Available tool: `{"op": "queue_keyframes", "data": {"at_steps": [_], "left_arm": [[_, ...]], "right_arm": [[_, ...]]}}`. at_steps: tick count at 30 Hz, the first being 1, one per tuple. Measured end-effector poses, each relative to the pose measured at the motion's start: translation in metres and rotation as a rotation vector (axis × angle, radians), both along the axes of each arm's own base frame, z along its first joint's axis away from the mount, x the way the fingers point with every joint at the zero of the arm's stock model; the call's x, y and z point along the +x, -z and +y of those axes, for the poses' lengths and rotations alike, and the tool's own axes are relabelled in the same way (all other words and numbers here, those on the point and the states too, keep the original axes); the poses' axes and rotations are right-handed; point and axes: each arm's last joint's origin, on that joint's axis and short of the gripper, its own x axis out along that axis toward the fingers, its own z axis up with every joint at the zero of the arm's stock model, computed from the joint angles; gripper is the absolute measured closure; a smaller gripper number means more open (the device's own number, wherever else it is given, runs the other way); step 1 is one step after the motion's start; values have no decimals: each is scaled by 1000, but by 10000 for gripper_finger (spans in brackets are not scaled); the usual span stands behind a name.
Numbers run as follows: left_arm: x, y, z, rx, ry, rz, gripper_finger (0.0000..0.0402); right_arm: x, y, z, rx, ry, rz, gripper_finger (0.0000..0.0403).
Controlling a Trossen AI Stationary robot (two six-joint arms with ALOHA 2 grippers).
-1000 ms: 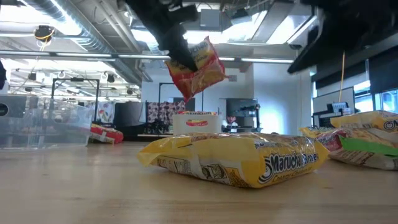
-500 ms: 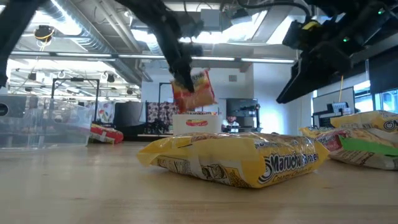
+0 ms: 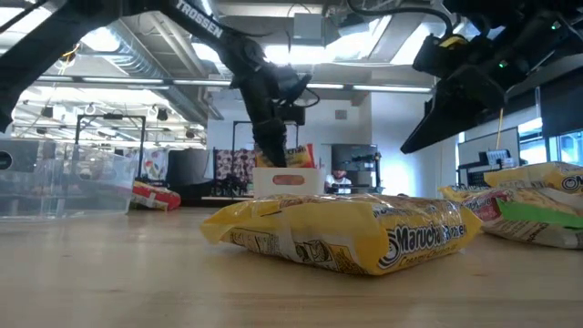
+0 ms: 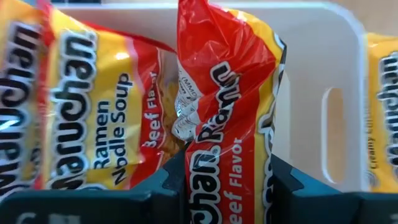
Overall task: Sort Maruchan noodles
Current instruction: Put the red noodle pack into the white bin
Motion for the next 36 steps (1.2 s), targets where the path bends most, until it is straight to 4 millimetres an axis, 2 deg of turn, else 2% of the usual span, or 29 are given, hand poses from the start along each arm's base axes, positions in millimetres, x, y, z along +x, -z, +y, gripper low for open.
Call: {"op": "queue_keyframes", "data": {"at_steps": [3, 6, 8, 14, 21, 24, 31, 36], "left_arm": [[2, 13, 2, -1, 18, 28, 291], [4, 16, 4, 9, 13, 36, 291], [4, 16, 4, 10, 13, 35, 285], [2, 15, 4, 41, -2, 57, 231], [2, 14, 5, 87, -28, 79, 222], [4, 8, 4, 88, -38, 83, 221], [12, -22, 11, 167, -75, 23, 220], [10, -19, 14, 190, -87, 36, 220]], "right_arm": [[0, 0, 0, 9, 8, -5, 183], [0, 0, 0, 12, 9, -6, 183], [0, 0, 0, 16, 11, -7, 183], [0, 0, 0, 19, 12, -12, 183], [2, -2, 1, 24, 11, -34, 183], [2, -2, 1, 24, 11, -34, 183], [2, -2, 1, 24, 11, -36, 183], [2, -2, 1, 31, 3, -33, 183]]}}
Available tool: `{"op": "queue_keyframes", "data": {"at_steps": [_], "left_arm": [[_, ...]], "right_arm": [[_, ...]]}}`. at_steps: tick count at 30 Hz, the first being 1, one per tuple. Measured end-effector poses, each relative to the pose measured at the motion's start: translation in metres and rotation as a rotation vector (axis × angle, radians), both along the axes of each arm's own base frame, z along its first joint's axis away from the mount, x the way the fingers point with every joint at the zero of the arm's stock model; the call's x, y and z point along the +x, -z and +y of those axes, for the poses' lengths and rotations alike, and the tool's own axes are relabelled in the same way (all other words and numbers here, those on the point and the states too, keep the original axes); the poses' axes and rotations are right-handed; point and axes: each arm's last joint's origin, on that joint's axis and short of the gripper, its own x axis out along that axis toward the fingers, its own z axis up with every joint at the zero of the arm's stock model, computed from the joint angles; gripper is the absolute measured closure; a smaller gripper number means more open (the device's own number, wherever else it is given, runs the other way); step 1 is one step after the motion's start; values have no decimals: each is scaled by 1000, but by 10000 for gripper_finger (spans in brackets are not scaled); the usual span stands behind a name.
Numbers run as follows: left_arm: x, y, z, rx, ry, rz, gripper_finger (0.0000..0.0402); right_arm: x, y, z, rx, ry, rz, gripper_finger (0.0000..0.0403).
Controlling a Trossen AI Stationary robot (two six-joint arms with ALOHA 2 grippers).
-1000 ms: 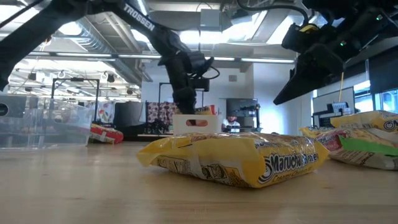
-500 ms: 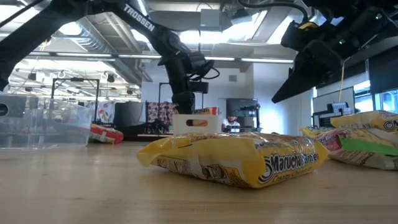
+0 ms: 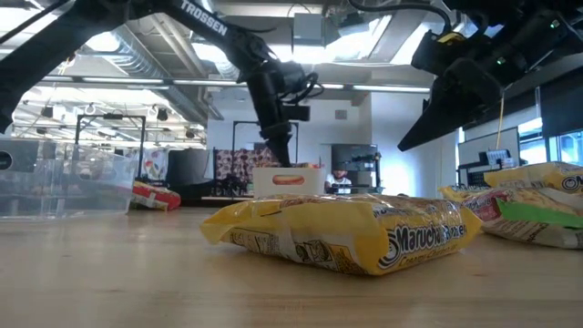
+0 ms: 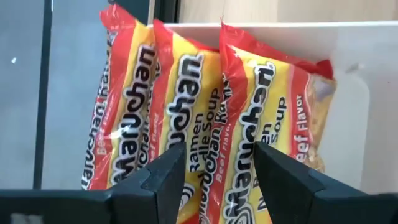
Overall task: Sort Maruchan noodles
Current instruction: Put the red noodle pack into the white bin
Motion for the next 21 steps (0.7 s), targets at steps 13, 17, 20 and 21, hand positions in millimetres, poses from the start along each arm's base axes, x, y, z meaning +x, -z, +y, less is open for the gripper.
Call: {"op": "queue_keyframes", "data": {"at_steps": [13, 17, 20, 21], "left_arm": [[-24, -90, -51, -48, -81, -51, 221], [-59, -114, -70, -86, -177, -95, 223], [-90, -111, -80, -95, -281, -98, 223], [-101, -106, -81, -92, -333, -94, 223]], "right_arm": [[1, -1, 0, -34, -15, 0, 183], [1, -1, 0, -35, -17, -4, 183], [1, -1, 0, -37, -19, -7, 183], [1, -1, 0, -44, -25, -5, 183]]}}
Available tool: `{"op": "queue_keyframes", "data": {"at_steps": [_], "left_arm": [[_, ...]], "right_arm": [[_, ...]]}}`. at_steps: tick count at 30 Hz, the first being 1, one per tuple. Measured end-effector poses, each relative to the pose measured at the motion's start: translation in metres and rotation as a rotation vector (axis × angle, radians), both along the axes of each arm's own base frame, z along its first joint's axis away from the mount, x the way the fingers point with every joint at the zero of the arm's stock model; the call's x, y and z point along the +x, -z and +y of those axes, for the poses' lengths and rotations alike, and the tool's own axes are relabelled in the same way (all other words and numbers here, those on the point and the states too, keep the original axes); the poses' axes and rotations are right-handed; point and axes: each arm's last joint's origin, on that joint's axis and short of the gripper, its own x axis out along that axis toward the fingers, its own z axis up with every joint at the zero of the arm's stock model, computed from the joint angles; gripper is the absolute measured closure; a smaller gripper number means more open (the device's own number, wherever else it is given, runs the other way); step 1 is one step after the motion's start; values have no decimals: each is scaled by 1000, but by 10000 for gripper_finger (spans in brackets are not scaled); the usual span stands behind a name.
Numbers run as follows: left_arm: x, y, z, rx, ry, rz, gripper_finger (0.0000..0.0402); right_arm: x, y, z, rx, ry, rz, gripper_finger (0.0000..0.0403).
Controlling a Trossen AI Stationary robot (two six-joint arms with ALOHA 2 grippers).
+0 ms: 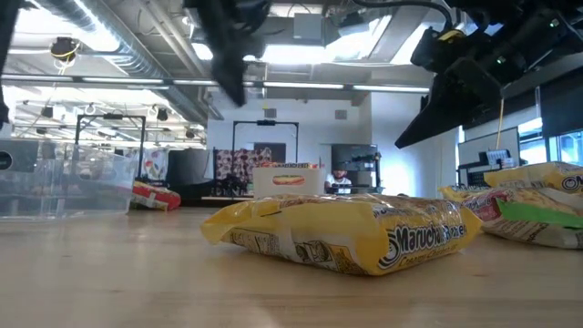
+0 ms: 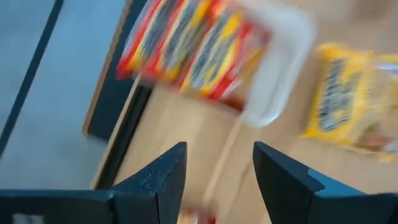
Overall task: Sort Maruchan noodles
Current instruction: Put the red noodle pack into the white bin
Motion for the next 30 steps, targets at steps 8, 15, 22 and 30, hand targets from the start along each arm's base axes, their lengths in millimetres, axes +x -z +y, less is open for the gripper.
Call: {"op": "queue_keyframes", "data": {"at_steps": [8, 15, 22, 30], "left_arm": [[-69, 49, 5, -114, -483, 9, 224], [-83, 106, 24, -230, -680, 162, 224], [-74, 143, 37, -226, -704, 328, 224], [-69, 162, 40, -270, -679, 388, 224]], "right_arm": [[0, 0, 0, -24, -30, 7, 183], [1, -1, 0, -23, -30, 3, 183], [1, -1, 0, -20, -27, 2, 183], [1, 0, 0, -19, -27, 2, 183]]}}
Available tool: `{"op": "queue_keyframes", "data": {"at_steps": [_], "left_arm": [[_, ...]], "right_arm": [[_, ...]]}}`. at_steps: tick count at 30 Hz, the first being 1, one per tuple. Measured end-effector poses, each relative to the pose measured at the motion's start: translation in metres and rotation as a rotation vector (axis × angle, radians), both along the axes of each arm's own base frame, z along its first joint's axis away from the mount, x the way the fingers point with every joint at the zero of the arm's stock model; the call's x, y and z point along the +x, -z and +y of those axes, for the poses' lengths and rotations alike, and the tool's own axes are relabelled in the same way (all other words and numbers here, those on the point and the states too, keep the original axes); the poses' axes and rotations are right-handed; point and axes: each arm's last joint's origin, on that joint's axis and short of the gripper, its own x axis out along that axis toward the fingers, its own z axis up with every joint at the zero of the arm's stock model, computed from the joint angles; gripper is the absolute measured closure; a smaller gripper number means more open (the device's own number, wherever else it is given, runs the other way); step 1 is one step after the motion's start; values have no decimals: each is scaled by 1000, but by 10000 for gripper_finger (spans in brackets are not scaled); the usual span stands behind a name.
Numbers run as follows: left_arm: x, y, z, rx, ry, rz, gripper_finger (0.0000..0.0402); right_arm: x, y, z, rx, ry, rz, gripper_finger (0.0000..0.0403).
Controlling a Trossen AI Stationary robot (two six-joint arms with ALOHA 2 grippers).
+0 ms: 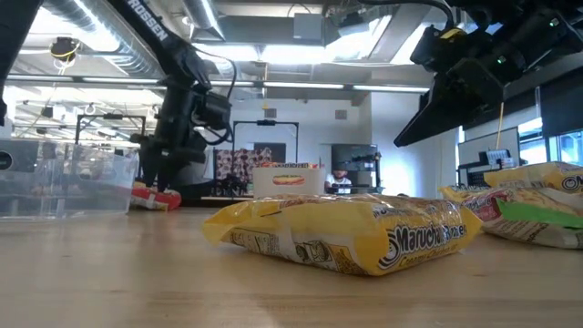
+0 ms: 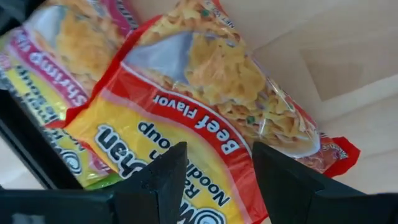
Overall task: Sort Maruchan noodles
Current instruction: Put the red noodle pack into the white bin
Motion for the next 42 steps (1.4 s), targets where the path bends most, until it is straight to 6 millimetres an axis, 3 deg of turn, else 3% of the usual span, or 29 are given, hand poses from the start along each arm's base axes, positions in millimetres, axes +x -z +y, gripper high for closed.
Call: {"op": "queue_keyframes", "data": {"at_steps": [8, 18, 29, 42], "left_arm": [[21, 1, -13, -62, 147, -113, 224], [61, 1, -62, -87, 382, -161, 224], [98, 1, -142, -89, 631, -192, 224], [111, 1, -260, -123, 911, -259, 224]], "right_arm": [[2, 3, 0, -4, -1, 14, 183], [7, 8, 1, -24, -21, 13, 183], [7, 8, 2, -2, -41, 16, 183], [10, 4, 8, 191, -147, -33, 183]]}}
